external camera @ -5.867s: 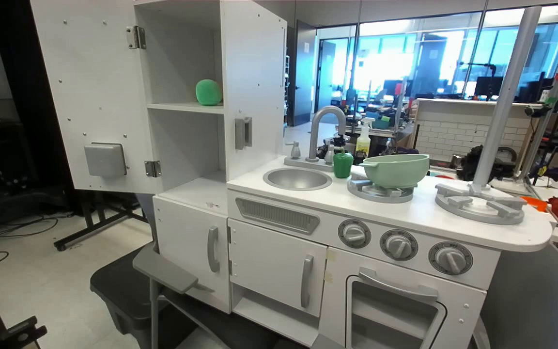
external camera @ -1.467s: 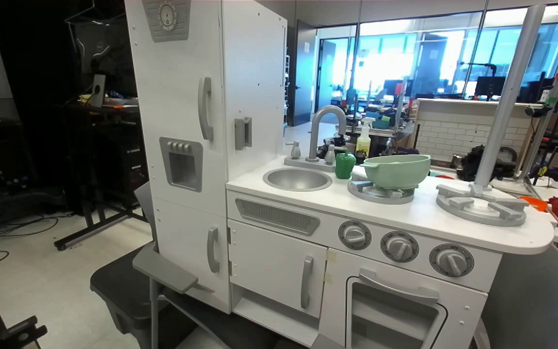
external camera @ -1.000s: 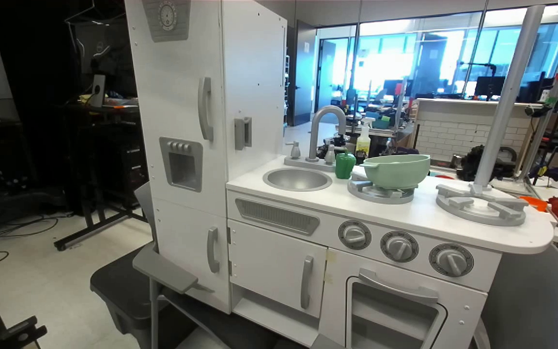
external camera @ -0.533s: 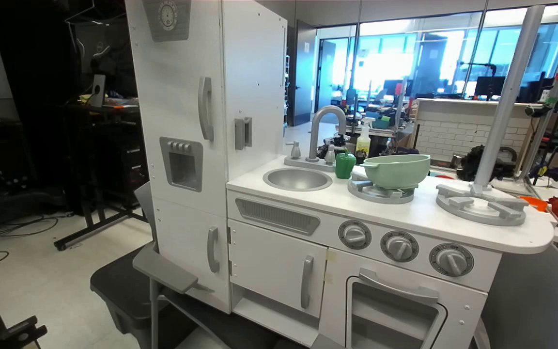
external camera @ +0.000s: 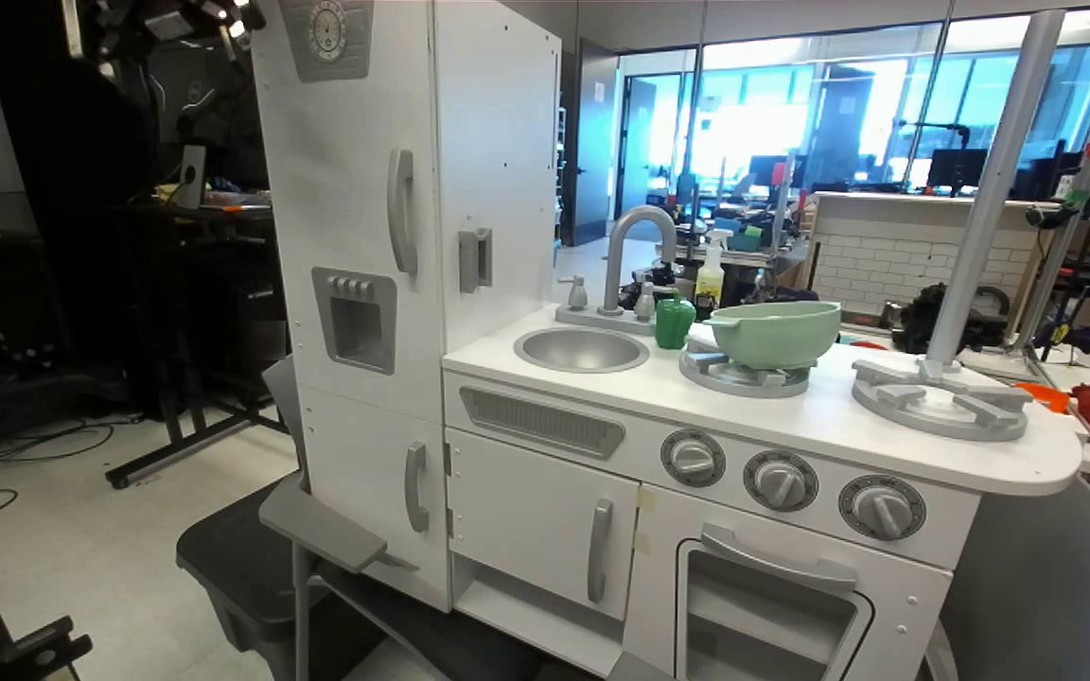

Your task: Put the green and orange sponges inside the top part of the fridge then close it

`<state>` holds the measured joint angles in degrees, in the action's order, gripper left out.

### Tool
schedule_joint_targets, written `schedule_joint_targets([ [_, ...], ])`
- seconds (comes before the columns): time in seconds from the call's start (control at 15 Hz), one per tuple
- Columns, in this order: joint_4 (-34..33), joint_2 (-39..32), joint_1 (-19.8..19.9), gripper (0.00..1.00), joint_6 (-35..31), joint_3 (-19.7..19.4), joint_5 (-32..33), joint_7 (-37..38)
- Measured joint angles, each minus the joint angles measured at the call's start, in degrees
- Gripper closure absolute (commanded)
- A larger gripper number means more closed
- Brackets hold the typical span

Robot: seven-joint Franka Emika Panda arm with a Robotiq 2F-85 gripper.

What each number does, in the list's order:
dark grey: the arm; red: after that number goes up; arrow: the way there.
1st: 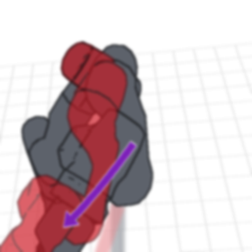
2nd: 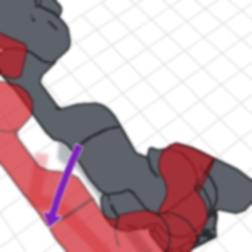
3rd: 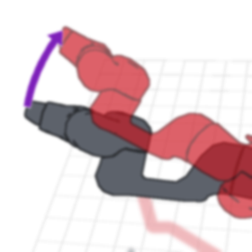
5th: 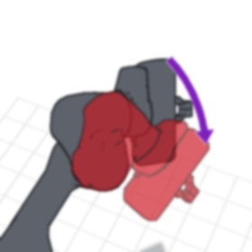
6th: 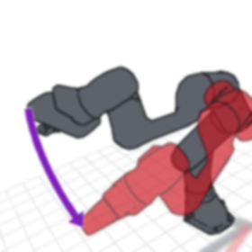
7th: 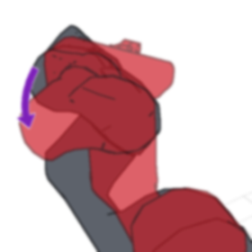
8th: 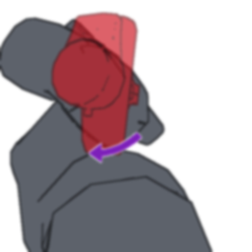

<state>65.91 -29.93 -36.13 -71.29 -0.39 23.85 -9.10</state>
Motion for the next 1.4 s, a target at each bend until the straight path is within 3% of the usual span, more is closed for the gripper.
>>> schedule_joint_targets([
  [0.47,21.3,9.0,-0.1,0.0,-23.0,0.7,0.5,9.8],
  [0.87,39.6,19.6,6.6,0.0,-40.1,7.0,0.7,21.3],
  [1.4,65.8,41.1,15.0,0.0,-50.6,11.0,-9.1,20.6],
])
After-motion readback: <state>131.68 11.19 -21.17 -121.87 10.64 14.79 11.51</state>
